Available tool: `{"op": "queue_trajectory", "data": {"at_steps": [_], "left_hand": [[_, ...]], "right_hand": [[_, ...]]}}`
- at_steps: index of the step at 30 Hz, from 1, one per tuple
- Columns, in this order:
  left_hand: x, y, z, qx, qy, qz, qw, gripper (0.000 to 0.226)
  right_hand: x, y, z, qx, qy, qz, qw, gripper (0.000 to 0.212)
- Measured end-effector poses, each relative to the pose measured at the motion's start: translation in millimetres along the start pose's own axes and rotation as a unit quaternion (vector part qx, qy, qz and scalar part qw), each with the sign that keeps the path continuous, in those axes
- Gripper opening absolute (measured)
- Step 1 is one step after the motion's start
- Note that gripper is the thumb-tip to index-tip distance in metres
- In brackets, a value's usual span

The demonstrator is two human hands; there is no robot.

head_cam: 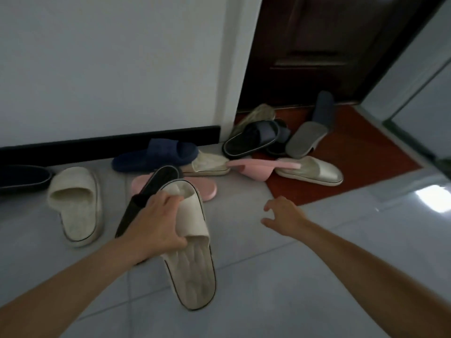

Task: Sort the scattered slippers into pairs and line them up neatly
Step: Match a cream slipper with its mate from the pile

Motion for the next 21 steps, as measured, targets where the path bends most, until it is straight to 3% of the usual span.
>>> {"op": "queue_trajectory", "data": {"at_steps": [6,10,15,21], "left_hand": [[30,-59,17,-0.030,-0.042,0.025,0.998,0.088],[42,-91,35,-0.047,-0.041,0.010,0.998,0.089],[40,-107,58,-0.067,-0.055,-0.018,0.996,0.082],[27,-85,83,-0.112,-0.047,-0.043,0.992,0.077]], "right_hand": [[55,-52,-13,0.018,-0.005,0.079,0.997,0.039],[68,-86,-13,0.028,-0.086,0.111,0.990,0.035],[46,-102,5,0.060,-0.123,0.071,0.988,0.019],[-22,-87,15,0.123,-0.126,-0.089,0.980,0.036]]}}
Point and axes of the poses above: each hand's wrist, its own y-axis away from the middle knuckle, its own z-axis out of the palm, x = y × z, the point moved 4 cm from there along -y, towards the middle knuckle, and after that the axes turned 12 degrees about z, right-handed, at the moved point
